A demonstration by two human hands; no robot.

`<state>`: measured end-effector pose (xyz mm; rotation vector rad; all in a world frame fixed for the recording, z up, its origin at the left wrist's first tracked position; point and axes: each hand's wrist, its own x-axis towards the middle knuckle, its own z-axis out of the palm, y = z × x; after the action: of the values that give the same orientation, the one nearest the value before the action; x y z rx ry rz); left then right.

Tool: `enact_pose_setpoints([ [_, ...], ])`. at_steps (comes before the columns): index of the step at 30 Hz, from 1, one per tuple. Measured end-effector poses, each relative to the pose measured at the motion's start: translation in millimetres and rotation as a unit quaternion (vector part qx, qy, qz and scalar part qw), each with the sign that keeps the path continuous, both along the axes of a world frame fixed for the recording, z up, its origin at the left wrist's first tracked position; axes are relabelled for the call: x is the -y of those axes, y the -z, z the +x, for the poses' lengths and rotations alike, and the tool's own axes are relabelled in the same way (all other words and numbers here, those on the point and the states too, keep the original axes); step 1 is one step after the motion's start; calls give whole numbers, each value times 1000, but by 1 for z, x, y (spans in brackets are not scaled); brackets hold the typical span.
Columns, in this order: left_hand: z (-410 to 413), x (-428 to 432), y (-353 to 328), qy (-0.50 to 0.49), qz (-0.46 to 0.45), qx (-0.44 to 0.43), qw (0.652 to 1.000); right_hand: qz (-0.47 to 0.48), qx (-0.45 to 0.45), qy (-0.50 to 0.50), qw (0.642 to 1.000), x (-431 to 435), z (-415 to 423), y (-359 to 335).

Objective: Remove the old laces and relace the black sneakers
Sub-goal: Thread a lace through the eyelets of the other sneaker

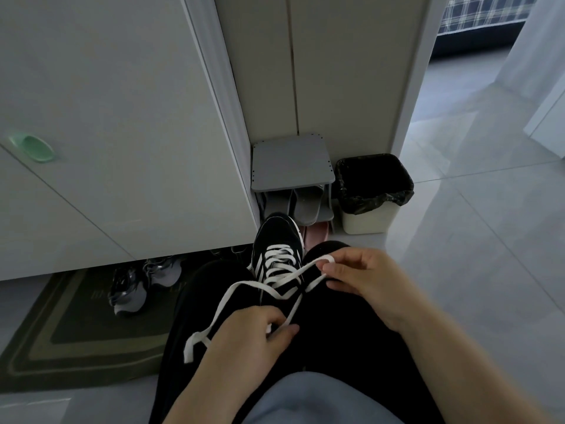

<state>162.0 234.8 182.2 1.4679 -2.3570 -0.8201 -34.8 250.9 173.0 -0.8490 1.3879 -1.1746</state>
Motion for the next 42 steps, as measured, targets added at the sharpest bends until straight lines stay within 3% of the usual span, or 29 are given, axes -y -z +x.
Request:
enact_pose_setpoints([
  [3,6,6,-9,-4,-36,-145,989,10,88,-15,996,-1,9,1],
  [7,7,8,-19,-49,28,-299,953,50,140,-33,988,4,24,6],
  [8,7,7,-19,-62,66,-337,937,57,110,-45,991,5,26,5],
  [10,8,6,-20,-78,127,-391,908,60,-51,-69,995,8,29,4],
  [13,10,4,-26,-86,182,-437,877,-6,-322,-80,943,6,33,7],
  [15,12,4,-30,-101,225,-447,859,-40,-357,-80,930,3,36,11],
  [22,26,11,-32,-69,188,-247,948,-179,-456,-149,859,-10,42,22],
  [26,34,24,-24,-42,33,-62,997,-152,-463,-214,847,-17,22,15],
  [29,30,42,-13,24,-107,108,988,-116,-485,-253,829,-24,9,10],
  [32,26,55,-12,68,-92,164,980,-98,-496,-253,825,-29,12,8],
  [34,27,59,-26,80,-45,110,990,-102,-459,-211,857,-29,20,5],
  [36,26,61,-45,76,63,32,995,-103,-388,-157,902,-28,33,-2],
  [38,25,60,-65,66,189,-74,977,-84,-296,-139,941,-24,51,-12],
  [40,22,58,-80,57,317,-210,923,-85,-191,-169,963,-18,72,-21],
  [42,18,57,-89,61,404,-320,855,-124,-123,-203,964,-14,90,-30],
])
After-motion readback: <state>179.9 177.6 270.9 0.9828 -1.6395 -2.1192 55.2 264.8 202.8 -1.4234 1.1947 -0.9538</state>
